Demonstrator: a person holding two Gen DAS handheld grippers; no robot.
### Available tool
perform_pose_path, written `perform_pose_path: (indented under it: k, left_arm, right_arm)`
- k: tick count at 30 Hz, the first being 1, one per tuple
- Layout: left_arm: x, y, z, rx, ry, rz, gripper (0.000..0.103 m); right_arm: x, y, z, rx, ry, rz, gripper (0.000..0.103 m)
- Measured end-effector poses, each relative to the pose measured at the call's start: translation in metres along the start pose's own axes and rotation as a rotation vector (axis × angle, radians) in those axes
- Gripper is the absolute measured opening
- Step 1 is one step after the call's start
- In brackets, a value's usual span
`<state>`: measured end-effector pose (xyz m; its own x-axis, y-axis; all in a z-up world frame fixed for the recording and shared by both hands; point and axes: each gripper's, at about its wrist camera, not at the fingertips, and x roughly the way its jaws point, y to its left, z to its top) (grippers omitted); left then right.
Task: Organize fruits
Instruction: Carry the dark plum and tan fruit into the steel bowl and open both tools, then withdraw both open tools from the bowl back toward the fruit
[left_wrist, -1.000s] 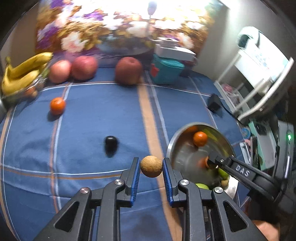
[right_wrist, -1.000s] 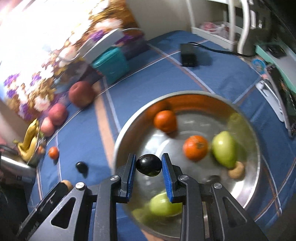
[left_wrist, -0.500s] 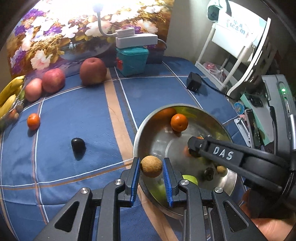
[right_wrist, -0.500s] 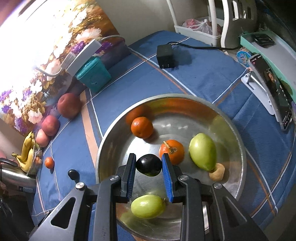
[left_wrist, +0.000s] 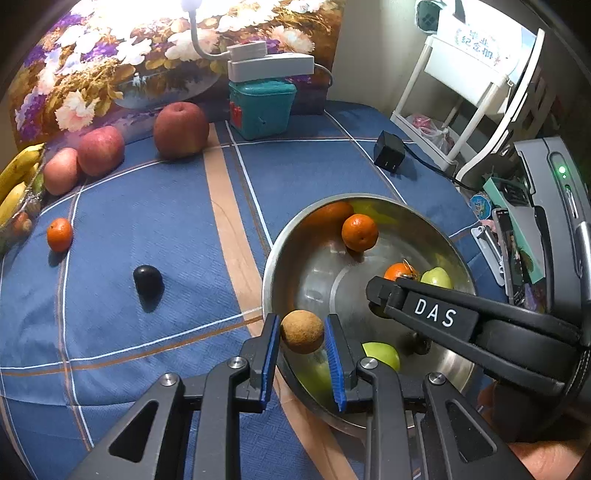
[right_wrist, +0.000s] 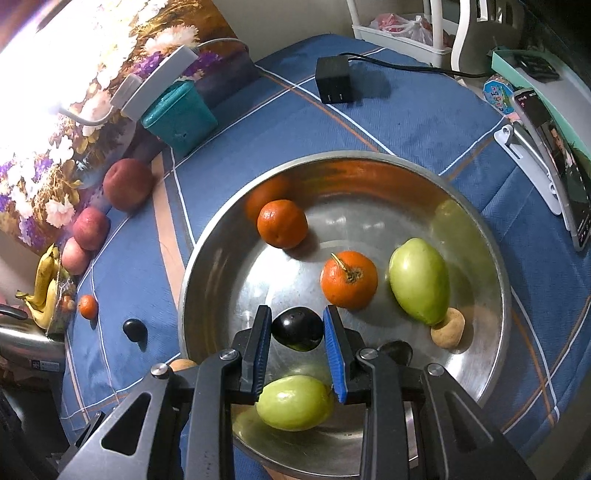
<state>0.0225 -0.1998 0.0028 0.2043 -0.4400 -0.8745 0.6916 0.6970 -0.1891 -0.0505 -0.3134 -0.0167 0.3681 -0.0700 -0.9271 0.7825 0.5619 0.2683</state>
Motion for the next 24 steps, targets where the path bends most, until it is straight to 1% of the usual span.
perform_pose_path:
  k: [3,4,7,9,11,13,15,16,20,22,24]
  left_arm:
    - [0.002,-0.001,0.000,0.005,0.008,0.006,0.028]
    - [0.002,0.000,0.000,0.005,0.009,0.007,0.028]
    - [0.002,0.000,0.000,0.002,0.007,0.010,0.029]
    - [0.002,0.001,0.000,-0.001,0.008,0.012,0.029]
    - [0.001,0.003,0.000,-0.008,0.008,0.014,0.032]
    - [0.001,0.007,0.001,-0.024,0.009,0.020,0.043]
    - [0.001,0.012,0.001,-0.044,0.011,0.029,0.053]
    - [0.001,0.015,0.001,-0.057,0.014,0.038,0.055]
    - [0.000,0.033,0.001,-0.109,0.020,0.092,0.061]
    - [-0.001,0.044,0.001,-0.145,0.023,0.120,0.068]
    - [-0.002,0.056,-0.001,-0.189,0.027,0.142,0.071]
  right_arm:
    - [0.002,0.002,0.000,-0.006,0.012,0.001,0.031]
    - [0.002,0.002,0.000,-0.004,0.015,0.004,0.032]
    - [0.000,0.003,0.001,-0.005,0.011,0.001,0.044]
    - [-0.001,0.004,0.001,-0.007,0.007,0.001,0.044]
    - [-0.004,0.004,0.001,-0.006,0.002,0.002,0.045]
    - [-0.006,0.005,0.001,-0.010,-0.004,0.000,0.047]
    - [-0.008,0.006,0.001,-0.012,-0.011,0.001,0.051]
    - [-0.009,0.006,0.002,-0.013,-0.013,0.000,0.053]
    - [-0.008,0.006,0.002,-0.015,-0.013,-0.005,0.054]
    - [-0.008,0.007,0.001,-0.017,-0.009,-0.010,0.055]
    - [-0.007,0.007,0.001,-0.024,-0.005,-0.016,0.055]
